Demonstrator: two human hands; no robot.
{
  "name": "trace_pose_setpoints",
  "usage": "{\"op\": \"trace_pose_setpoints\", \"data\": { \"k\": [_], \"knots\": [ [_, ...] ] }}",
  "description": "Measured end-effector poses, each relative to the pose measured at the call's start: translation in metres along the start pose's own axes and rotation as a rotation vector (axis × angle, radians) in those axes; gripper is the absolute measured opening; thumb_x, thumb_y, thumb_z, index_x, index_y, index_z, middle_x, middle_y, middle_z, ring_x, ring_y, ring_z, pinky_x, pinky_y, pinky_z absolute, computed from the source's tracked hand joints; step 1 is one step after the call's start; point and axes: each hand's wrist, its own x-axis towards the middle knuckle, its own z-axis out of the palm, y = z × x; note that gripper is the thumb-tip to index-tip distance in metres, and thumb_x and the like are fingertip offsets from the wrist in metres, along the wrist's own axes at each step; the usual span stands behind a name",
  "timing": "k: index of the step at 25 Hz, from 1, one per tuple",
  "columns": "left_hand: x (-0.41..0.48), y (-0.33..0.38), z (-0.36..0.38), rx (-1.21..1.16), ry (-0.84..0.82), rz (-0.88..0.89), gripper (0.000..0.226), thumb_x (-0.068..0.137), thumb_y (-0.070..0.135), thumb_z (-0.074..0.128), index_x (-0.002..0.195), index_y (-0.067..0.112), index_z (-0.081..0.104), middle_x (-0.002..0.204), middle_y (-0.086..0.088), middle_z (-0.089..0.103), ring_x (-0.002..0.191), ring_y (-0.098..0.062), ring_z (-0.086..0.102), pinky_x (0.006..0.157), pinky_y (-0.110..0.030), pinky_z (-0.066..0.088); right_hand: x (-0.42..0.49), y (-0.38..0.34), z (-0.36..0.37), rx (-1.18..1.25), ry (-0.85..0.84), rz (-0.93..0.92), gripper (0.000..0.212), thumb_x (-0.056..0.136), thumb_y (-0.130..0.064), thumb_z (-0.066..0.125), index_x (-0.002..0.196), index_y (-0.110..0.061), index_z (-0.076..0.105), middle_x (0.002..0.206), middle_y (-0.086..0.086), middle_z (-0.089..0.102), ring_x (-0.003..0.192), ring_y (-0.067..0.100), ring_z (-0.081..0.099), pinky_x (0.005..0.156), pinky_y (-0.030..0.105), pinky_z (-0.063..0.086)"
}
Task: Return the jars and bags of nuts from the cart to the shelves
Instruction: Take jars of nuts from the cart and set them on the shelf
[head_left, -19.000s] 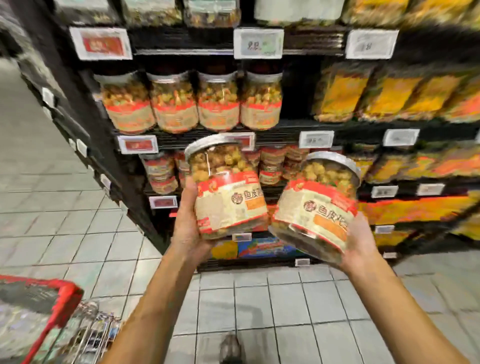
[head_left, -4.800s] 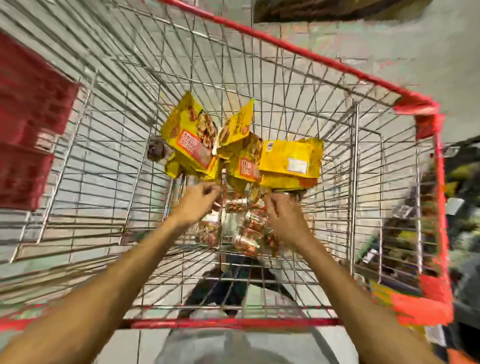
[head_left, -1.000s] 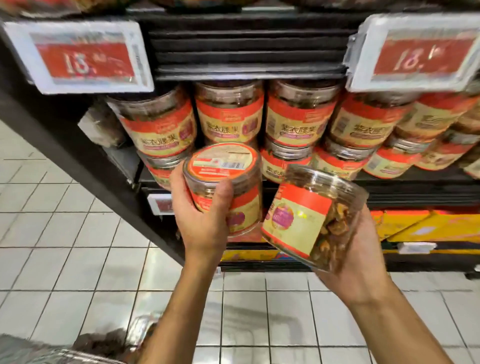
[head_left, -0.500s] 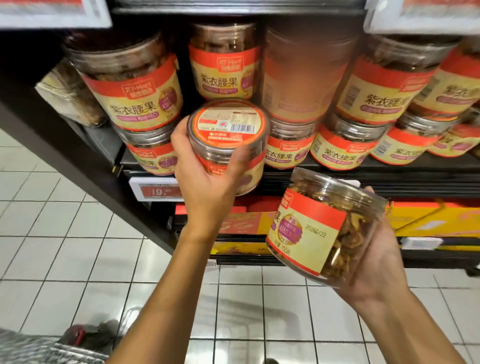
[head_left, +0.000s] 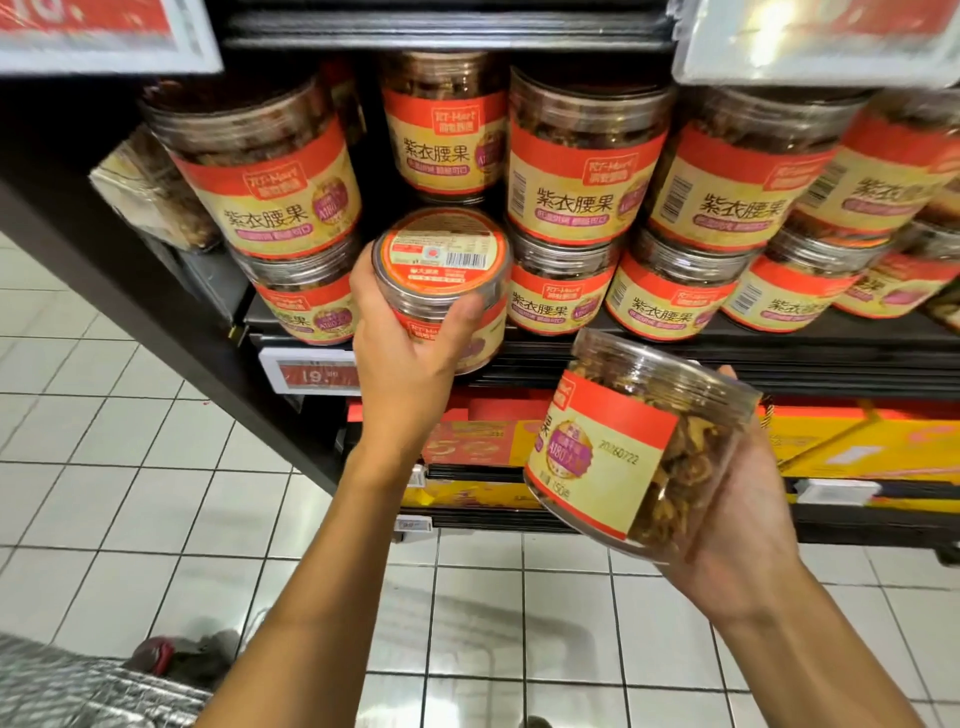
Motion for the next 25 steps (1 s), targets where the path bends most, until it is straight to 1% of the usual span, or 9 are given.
{"op": "trace_pose_setpoints", "data": {
  "k": [4, 7, 10, 12, 13, 17, 19, 22, 25],
  "knots": [
    [0.001, 0.003, -0.002, 0.036, -0.015, -0.001, 0.091, 0.07, 0.058, 0.061, 0.139, 0.009, 0.028, 0.13, -0.008, 0.053, 0.12, -0.019, 0.053, 0.101, -0.042, 0.044, 0.0, 0.0, 0.003, 0.01, -0.022, -0.018, 0.06, 0.088, -0.06, 0.032, 0.084, -0.021, 0.077, 0.103, 0.011, 0.073, 0.102, 0.032, 0.066, 0.095, 0.055, 0.044],
    [-0.013, 0.004, -0.006, 0.103, 0.017, 0.037, 0.093, 0.076, 0.054, 0.062, 0.144, 0.004, 0.023, 0.143, -0.012, 0.041, 0.133, -0.021, 0.04, 0.109, -0.042, 0.036, 0.001, 0.002, 0.002, 0.001, -0.012, -0.019, 0.059, 0.088, -0.061, 0.033, 0.096, -0.018, 0.073, 0.109, 0.014, 0.07, 0.107, 0.035, 0.063, 0.093, 0.055, 0.045],
    [-0.056, -0.007, -0.019, 0.446, 0.146, 0.415, 0.066, 0.089, 0.028, 0.06, 0.138, -0.007, 0.032, 0.145, -0.02, 0.032, 0.137, -0.026, 0.031, 0.114, -0.04, 0.03, 0.001, 0.002, 0.005, 0.008, -0.039, -0.015, 0.061, 0.088, -0.061, 0.032, 0.089, -0.019, 0.076, 0.107, 0.013, 0.071, 0.104, 0.033, 0.065, 0.094, 0.055, 0.045],
    [-0.069, -0.021, -0.022, 0.704, 0.036, 0.668, 0.055, 0.086, 0.013, 0.064, 0.133, -0.004, 0.041, 0.144, -0.018, 0.035, 0.135, -0.03, 0.033, 0.11, -0.047, 0.033, 0.004, 0.001, 0.006, 0.006, -0.048, -0.031, 0.062, 0.088, -0.061, 0.031, 0.082, -0.02, 0.077, 0.098, 0.01, 0.073, 0.096, 0.029, 0.068, 0.09, 0.05, 0.048],
    [-0.068, -0.027, -0.022, 0.784, -0.02, 0.707, 0.055, 0.085, 0.013, 0.064, 0.134, -0.001, 0.043, 0.146, -0.015, 0.036, 0.134, -0.031, 0.033, 0.109, -0.05, 0.033, 0.005, -0.001, 0.007, 0.001, -0.056, -0.041, 0.062, 0.089, -0.06, 0.031, 0.079, -0.02, 0.077, 0.094, 0.008, 0.074, 0.092, 0.027, 0.069, 0.087, 0.048, 0.05],
    [-0.054, -0.034, -0.013, 0.814, -0.033, 0.676, 0.054, 0.09, 0.02, 0.057, 0.137, 0.007, 0.034, 0.145, -0.009, 0.025, 0.139, -0.032, 0.022, 0.109, -0.047, 0.036, 0.012, -0.003, 0.007, 0.009, -0.087, -0.08, 0.056, 0.092, -0.056, 0.03, 0.087, -0.021, 0.074, 0.094, 0.005, 0.074, 0.091, 0.026, 0.07, 0.08, 0.048, 0.054],
    [-0.053, -0.037, -0.009, 0.809, -0.022, 0.674, 0.054, 0.091, 0.02, 0.055, 0.138, 0.007, 0.032, 0.145, -0.008, 0.023, 0.14, -0.032, 0.019, 0.106, -0.045, 0.04, 0.015, -0.004, 0.008, 0.012, -0.109, -0.105, 0.053, 0.093, -0.053, 0.031, 0.082, -0.021, 0.072, 0.084, 0.003, 0.073, 0.082, 0.022, 0.071, 0.073, 0.044, 0.056],
    [-0.046, -0.034, -0.001, 0.824, -0.013, 0.646, 0.053, 0.09, 0.018, 0.054, 0.138, 0.004, 0.038, 0.144, -0.008, 0.025, 0.137, -0.034, 0.02, 0.096, -0.05, 0.048, 0.017, -0.006, 0.011, 0.031, -0.146, -0.132, 0.057, 0.094, -0.05, 0.03, 0.073, -0.019, 0.073, 0.076, 0.001, 0.073, 0.073, 0.02, 0.071, 0.065, 0.04, 0.059],
    [-0.038, -0.025, -0.002, 0.871, -0.008, 0.667, 0.048, 0.09, 0.017, 0.055, 0.133, -0.001, 0.047, 0.145, -0.015, 0.036, 0.133, -0.034, 0.027, 0.099, -0.052, 0.044, 0.018, -0.008, 0.011, 0.039, -0.185, -0.159, 0.06, 0.096, -0.049, 0.027, 0.076, -0.02, 0.075, 0.082, 0.002, 0.074, 0.079, 0.02, 0.072, 0.068, 0.039, 0.059]
  ]
}}
